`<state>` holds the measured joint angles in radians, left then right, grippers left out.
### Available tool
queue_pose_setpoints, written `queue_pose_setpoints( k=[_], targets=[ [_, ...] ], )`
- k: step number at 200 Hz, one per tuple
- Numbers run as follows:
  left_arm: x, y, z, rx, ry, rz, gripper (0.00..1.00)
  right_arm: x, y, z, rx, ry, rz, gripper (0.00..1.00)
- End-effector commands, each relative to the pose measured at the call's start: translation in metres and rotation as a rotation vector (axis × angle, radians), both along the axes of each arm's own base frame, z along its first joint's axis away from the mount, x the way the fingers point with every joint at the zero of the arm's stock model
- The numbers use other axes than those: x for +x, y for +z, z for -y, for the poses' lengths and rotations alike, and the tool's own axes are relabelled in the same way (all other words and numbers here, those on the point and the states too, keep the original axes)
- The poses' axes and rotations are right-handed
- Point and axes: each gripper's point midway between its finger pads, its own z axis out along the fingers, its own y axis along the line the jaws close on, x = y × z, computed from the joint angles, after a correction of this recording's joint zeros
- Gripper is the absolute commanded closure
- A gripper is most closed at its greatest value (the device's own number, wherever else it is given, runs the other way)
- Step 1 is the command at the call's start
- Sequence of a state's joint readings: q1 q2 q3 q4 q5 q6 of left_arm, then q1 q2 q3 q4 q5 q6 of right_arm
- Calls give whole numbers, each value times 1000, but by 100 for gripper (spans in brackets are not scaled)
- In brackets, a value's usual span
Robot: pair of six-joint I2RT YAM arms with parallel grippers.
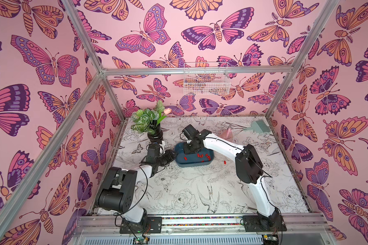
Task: Take the screw protection sleeves out of the storage box
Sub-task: Pick up the screw protection sleeve from the storage box.
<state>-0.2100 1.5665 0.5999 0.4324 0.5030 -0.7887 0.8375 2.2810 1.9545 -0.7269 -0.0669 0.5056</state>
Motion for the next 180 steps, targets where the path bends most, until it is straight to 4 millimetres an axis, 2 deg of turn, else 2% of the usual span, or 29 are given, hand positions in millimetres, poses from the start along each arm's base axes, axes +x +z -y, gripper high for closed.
queue_pose_setpoints(
  k=[1,64,118,180],
  targets=[
    [-2,-2,5,0,-36,-7,63,6,-6,-4,9,-12,-20,59],
    [-1,-3,5,0,-34,-9,63,11,-29,-3,12,-27,-43,59],
    [-1,-8,6,-9,-34,-25,63,15,-39,-9,39,-24,-62,61],
    [-1,-7,6,-6,-36,-21,63,18,-51,-7,32,-27,-77,64]
  ],
)
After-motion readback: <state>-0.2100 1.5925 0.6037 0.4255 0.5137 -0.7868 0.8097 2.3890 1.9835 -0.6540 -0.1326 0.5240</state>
